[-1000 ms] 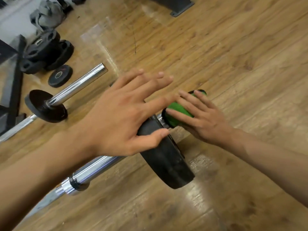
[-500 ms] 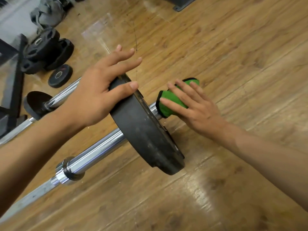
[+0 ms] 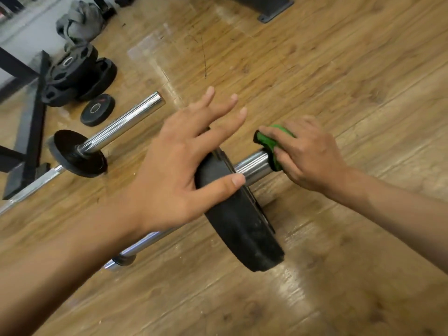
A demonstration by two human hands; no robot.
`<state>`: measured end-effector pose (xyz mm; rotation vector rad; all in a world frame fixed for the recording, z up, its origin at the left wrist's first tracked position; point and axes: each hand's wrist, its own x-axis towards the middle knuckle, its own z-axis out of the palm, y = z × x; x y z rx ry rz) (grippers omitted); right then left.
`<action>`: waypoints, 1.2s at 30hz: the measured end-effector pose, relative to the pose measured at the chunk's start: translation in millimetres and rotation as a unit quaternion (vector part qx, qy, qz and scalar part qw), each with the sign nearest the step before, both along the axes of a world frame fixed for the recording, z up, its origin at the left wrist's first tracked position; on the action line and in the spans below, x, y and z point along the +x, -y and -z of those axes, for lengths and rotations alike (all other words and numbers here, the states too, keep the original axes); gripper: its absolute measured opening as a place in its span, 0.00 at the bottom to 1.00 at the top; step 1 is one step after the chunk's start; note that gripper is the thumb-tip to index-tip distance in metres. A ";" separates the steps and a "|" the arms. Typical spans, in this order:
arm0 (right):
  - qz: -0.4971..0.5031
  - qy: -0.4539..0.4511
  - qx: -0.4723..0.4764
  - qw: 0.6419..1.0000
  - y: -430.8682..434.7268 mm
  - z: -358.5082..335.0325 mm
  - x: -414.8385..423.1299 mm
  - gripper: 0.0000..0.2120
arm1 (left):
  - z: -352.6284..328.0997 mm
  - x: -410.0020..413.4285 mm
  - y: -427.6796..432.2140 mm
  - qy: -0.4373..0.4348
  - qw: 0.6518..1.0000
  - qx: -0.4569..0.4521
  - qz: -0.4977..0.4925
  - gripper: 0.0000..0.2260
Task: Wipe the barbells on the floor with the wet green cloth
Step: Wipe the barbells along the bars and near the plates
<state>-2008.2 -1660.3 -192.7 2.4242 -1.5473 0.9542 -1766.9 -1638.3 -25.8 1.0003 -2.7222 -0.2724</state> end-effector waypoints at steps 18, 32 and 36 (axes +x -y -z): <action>-0.036 -0.119 0.071 0.990 -102.5 -30.9 2.5 0.20 | -7.2 3.7 -63.7 0.092 0.989 -0.014 0.115 0.34; 0.053 -0.008 0.051 0.997 -133.7 -54.7 -28.0 0.29 | 5.2 -13.3 -78.3 0.002 0.994 0.052 0.092 0.35; 0.123 0.011 0.090 0.988 -148.7 -90.9 -45.6 0.29 | -7.7 -14.9 -92.2 0.045 0.993 0.082 0.073 0.37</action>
